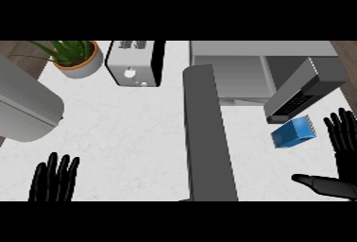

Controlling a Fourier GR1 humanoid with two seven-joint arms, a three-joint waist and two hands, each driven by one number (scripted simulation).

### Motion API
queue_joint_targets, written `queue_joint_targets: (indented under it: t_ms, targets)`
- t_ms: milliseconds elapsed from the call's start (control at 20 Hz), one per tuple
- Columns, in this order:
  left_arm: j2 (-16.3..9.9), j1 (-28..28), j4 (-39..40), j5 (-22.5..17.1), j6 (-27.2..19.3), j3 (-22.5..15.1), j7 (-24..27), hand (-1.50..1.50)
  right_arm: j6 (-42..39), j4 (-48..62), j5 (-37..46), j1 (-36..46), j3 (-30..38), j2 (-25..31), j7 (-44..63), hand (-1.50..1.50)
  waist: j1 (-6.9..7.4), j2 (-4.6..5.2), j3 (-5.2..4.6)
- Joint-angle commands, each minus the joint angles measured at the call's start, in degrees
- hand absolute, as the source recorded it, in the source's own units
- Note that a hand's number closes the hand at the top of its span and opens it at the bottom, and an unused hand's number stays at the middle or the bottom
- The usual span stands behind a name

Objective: Pick up the milk, place it into the microwave and close the microwave

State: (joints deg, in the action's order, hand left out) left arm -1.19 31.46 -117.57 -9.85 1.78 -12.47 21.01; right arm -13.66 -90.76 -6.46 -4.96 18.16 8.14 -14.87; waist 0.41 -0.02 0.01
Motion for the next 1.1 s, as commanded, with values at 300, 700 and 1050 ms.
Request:
queue_joint_targets:
  t_ms: [300,700,1050]
  targets:
    - [-1.69,2.50,1.66,-2.40,2.54,1.95,3.89,-1.50,4.55,24.15,5.63,7.98,3.24,2.38,-13.24,-1.50,0.09,0.05,0.02]
    - [-2.83,11.25,-0.86,-2.53,5.75,-0.43,9.64,-1.50,5.41,42.21,7.17,14.66,4.77,5.09,-25.37,-1.50,0.54,0.05,0.05]
    - [-2.36,5.17,2.09,-1.46,3.22,0.49,7.45,-1.50,2.15,59.48,7.83,18.26,6.81,10.82,-37.66,-1.50,0.42,0.20,0.09]
